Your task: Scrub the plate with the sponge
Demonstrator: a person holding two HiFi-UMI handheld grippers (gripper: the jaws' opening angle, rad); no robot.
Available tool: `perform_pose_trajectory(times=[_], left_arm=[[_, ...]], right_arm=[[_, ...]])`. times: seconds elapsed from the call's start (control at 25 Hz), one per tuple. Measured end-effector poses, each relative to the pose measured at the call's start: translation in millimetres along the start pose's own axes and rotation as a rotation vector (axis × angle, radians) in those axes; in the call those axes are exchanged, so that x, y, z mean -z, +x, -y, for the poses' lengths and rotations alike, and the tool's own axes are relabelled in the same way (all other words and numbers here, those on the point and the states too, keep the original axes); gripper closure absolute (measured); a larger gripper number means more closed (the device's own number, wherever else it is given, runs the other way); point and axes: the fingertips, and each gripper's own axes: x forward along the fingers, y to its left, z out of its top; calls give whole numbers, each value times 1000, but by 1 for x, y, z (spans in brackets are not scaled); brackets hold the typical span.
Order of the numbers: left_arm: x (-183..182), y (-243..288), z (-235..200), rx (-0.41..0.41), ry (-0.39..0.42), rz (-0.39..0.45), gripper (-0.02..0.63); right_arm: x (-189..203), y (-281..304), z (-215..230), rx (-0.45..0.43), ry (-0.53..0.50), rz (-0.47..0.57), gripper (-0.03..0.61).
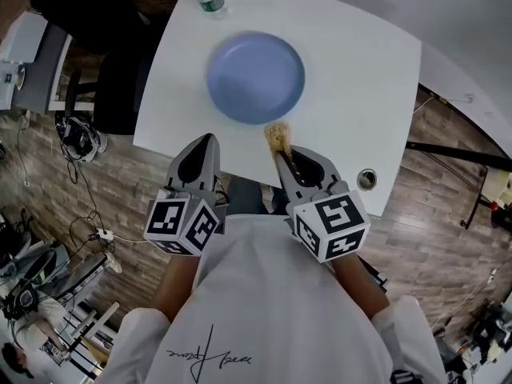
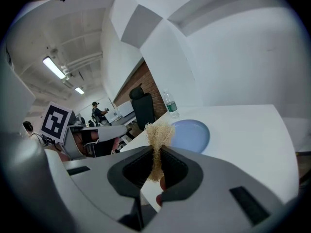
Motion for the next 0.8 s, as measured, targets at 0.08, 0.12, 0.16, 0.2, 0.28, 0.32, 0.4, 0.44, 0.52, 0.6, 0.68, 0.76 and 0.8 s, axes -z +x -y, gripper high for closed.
perform_pose_trajectory(times=[0.08,0.12,0.16,0.2,0.28,0.32,0.4,0.44,0.52,0.6,0.68,0.76,0.8], left_arm=[[-6,5,-8,3,10,3,624],[-8,7,-12,7,12,1,624],[-10,10,-17,11,12,-3,624],[-12,14,-22,17,13,-8,624],[-16,24,-33,38,28,-24,623],[-19,29,-38,52,43,-34,623],[-26,40,-46,85,76,-50,600],[-29,46,-49,104,90,-57,600],[-35,56,-56,138,111,-72,598],[-40,65,-63,167,128,-84,597],[-42,75,-71,185,151,-96,597],[-40,86,-80,203,178,-117,596],[-38,92,-85,215,187,-130,596]], right_arm=[[-1,4,4,21,13,-1,540],[-1,6,5,32,17,-2,540],[-1,9,6,39,17,-6,540],[0,13,6,42,11,-13,540],[-1,23,4,45,-1,-31,540],[-1,29,4,54,-1,-37,540],[-5,38,4,86,3,-43,540],[-7,41,5,107,6,-44,540],[-11,47,6,147,13,-44,540],[-15,53,8,180,23,-42,540],[-18,59,9,201,45,-41,540],[-22,66,8,211,85,-34,540],[-24,70,7,220,99,-31,540]])
